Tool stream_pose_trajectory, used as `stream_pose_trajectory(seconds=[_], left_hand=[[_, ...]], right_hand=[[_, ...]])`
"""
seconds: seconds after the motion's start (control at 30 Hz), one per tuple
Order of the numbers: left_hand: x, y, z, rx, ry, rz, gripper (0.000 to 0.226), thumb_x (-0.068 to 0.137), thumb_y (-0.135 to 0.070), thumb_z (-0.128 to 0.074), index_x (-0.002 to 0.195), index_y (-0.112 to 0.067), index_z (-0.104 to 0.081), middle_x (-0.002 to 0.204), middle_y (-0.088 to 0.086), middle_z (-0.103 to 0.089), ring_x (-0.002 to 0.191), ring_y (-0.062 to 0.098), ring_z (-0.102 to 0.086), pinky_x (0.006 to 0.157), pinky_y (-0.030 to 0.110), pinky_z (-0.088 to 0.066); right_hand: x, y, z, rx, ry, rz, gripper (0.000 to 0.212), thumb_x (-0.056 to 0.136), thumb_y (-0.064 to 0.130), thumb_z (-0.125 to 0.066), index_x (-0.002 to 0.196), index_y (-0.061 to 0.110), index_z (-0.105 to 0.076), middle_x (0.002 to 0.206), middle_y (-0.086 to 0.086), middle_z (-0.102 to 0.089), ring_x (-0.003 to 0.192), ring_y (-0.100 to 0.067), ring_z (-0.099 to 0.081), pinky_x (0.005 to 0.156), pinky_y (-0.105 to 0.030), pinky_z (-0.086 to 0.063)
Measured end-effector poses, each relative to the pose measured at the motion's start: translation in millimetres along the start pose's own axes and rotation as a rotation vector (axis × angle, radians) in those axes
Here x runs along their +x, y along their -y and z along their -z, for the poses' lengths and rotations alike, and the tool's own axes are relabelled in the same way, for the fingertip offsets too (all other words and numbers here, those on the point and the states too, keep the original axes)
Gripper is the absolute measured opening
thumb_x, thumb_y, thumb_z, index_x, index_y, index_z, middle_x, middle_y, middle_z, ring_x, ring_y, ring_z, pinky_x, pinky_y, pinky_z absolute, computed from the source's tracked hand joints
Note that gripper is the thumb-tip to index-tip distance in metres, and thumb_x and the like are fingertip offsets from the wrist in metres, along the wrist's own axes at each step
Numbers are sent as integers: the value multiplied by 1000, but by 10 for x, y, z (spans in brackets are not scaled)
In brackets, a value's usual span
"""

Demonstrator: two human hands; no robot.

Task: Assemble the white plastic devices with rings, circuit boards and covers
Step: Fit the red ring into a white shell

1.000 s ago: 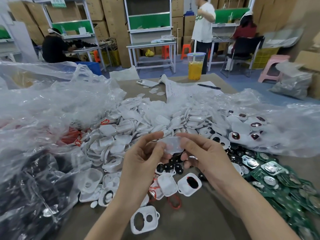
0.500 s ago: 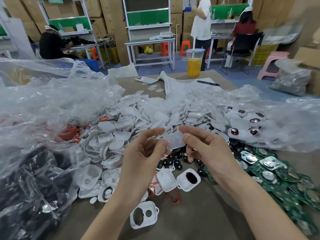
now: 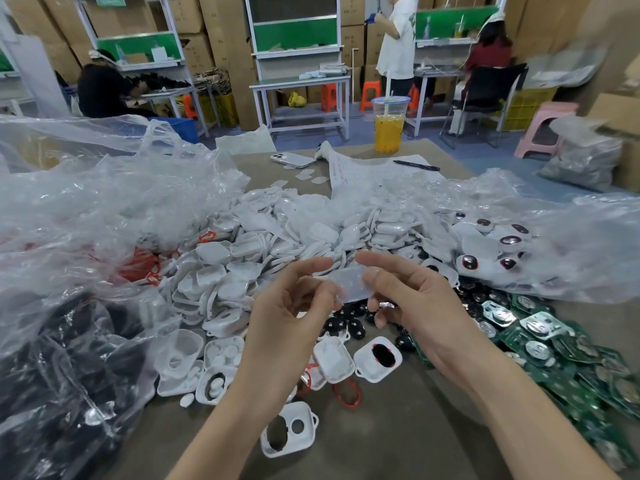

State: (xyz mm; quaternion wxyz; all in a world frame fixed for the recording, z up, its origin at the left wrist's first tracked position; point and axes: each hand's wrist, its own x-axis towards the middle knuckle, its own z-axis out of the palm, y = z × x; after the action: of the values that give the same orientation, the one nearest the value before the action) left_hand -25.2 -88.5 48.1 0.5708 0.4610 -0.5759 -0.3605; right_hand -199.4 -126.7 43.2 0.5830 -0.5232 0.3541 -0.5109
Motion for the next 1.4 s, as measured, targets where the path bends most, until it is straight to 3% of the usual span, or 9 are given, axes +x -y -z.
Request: stream_pose_trajectory(seconds=[0.17, 0.33, 0.47, 0.6, 0.83, 1.1, 1.23, 1.4], left_hand=[[0, 6, -1, 18, 4, -10, 26, 97, -19, -65, 104, -44, -67, 84, -5, -76, 86, 9, -73, 76, 12, -51], [1, 26, -9, 29, 9, -21, 29, 98, -16, -65, 104, -45, -67, 85, -7, -76, 87, 10, -73, 80, 14, -53], [-2, 30, -7, 32, 15, -20, 30, 98, -16, -65, 104, -46, -67, 86, -6, -76, 88, 10, -72, 79, 14, -52], [-4, 32, -3, 38, 18, -17, 30, 97, -17, -64, 105, -46, -66, 87, -6, -76, 89, 9, -72, 78, 12, -51], [2, 49, 7, 52, 14, -24, 28, 97, -21, -65, 106, -48, -65, 90, -7, -76, 91, 10, -72, 82, 17, -53], [8, 53, 24, 67, 2, -22, 28, 97, -20, -64, 107, -46, -66, 88, -8, -76, 88, 10, -72, 78, 16, -53], [1, 40, 19, 63, 4, -16, 28, 97, -20, -65, 106, -46, -66, 87, -8, -76, 88, 10, -72, 81, 19, -54], [1, 24, 10, 62, 8, -15, 28, 97, -18, -64, 105, -45, -67, 87, -8, -76, 88, 8, -72, 76, 14, -52]], right_hand=[[11, -34, 26, -94, -12, 6, 24, 88, 22, -76, 109, 33, -77, 87, 13, -72, 65, -11, -60, 60, -22, -52], [12, -36, 31, -122, -15, 15, 27, 83, 30, -75, 110, 35, -76, 79, 18, -69, 62, -11, -58, 62, -23, -53], [11, -42, 21, -70, -6, 13, 23, 90, 18, -73, 109, 31, -77, 80, 13, -69, 62, -11, -60, 62, -23, -53], [-7, -28, 3, -22, 6, -3, 25, 86, 22, -76, 110, 27, -77, 93, 2, -71, 66, -12, -62, 68, -22, -54], [-8, 13, -9, 49, -4, -4, 27, 78, 27, -74, 104, 23, -80, 84, -6, -73, 66, -11, -65, 64, -19, -54], [-15, 47, -19, 117, -50, -32, 22, 94, 10, -61, 96, 18, -81, 82, -5, -71, 67, -15, -69, 59, -21, -55], [-23, 68, -46, 110, -28, -30, 26, 78, 29, -71, 100, 19, -80, 83, -3, -71, 66, -14, -67, 59, -22, -54], [-14, 57, -28, 69, -29, -5, 29, 73, 27, -77, 101, 23, -80, 80, 0, -71, 66, -11, -65, 60, -20, -54]])
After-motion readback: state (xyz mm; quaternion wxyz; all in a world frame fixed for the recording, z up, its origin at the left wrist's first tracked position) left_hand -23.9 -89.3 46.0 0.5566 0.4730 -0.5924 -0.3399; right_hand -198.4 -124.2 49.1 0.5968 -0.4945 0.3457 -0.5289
